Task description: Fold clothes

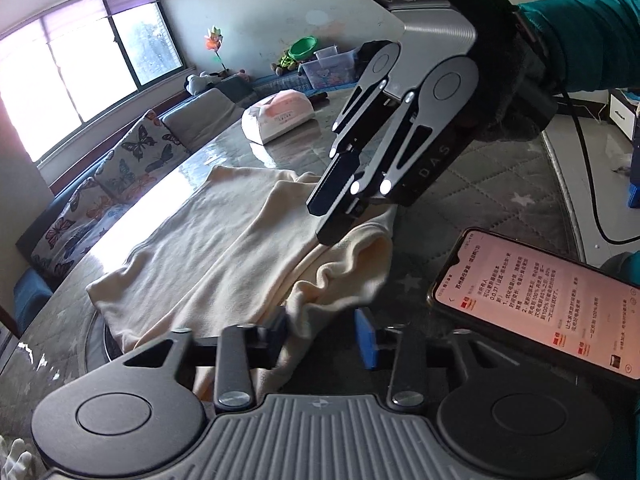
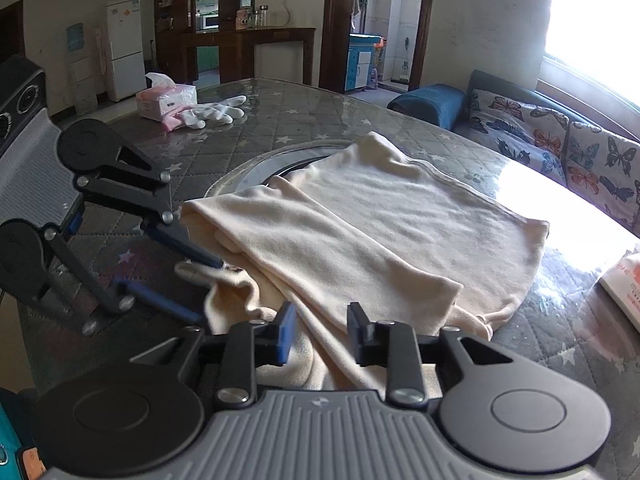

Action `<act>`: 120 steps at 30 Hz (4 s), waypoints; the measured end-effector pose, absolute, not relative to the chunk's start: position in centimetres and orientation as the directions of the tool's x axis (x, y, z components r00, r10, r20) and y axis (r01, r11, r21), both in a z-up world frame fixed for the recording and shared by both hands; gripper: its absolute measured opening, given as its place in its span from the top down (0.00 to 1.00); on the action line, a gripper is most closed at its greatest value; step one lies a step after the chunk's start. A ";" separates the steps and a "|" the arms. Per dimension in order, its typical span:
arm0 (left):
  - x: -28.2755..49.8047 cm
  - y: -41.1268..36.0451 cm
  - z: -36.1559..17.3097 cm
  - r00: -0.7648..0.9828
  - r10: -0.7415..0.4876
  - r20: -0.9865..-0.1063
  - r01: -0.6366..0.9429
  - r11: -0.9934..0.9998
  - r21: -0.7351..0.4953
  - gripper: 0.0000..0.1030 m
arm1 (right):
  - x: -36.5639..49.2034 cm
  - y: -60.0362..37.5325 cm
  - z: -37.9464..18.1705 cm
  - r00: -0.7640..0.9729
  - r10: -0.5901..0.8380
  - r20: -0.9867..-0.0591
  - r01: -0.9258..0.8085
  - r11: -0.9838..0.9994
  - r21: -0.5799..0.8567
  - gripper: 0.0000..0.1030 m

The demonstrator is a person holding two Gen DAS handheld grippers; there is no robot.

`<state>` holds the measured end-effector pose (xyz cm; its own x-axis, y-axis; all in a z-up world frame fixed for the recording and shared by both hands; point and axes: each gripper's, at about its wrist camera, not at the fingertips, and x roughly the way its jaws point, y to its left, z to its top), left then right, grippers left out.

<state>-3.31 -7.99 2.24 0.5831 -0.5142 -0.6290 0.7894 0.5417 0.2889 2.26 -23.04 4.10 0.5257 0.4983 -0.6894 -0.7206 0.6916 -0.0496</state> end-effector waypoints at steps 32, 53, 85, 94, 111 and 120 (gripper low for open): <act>0.6 -6.0 4.3 0.613 -0.519 -0.596 0.710 0.693 0.126 0.87 | 2.0 -21.0 2.6 0.522 0.490 -0.698 -0.765 0.631 -0.130 0.90; -1.8 -4.6 1.7 0.702 -0.386 -0.599 0.642 0.707 0.297 0.43 | 3.1 -22.2 4.6 0.538 0.518 -0.665 -0.718 0.695 -0.040 0.91; -8.8 -3.2 5.4 0.650 -0.451 -0.611 0.715 0.636 0.291 0.95 | -4.2 -23.3 8.6 0.512 0.604 -0.611 -0.793 0.605 -0.067 0.92; -11.5 -3.6 7.3 0.642 -0.470 -0.605 0.738 0.592 0.324 0.95 | -7.1 -24.3 10.6 0.473 0.631 -0.615 -0.824 0.563 -0.056 0.93; 1.9 -6.5 7.8 0.712 -0.424 -0.559 0.687 0.584 0.433 0.95 | 3.4 -25.5 11.3 0.539 0.569 -0.622 -0.738 0.674 -0.023 0.94; 12.1 -8.3 3.2 0.707 -0.316 -0.632 0.624 0.699 0.348 0.94 | 12.4 -24.6 6.7 0.550 0.466 -0.693 -0.647 0.763 0.000 0.93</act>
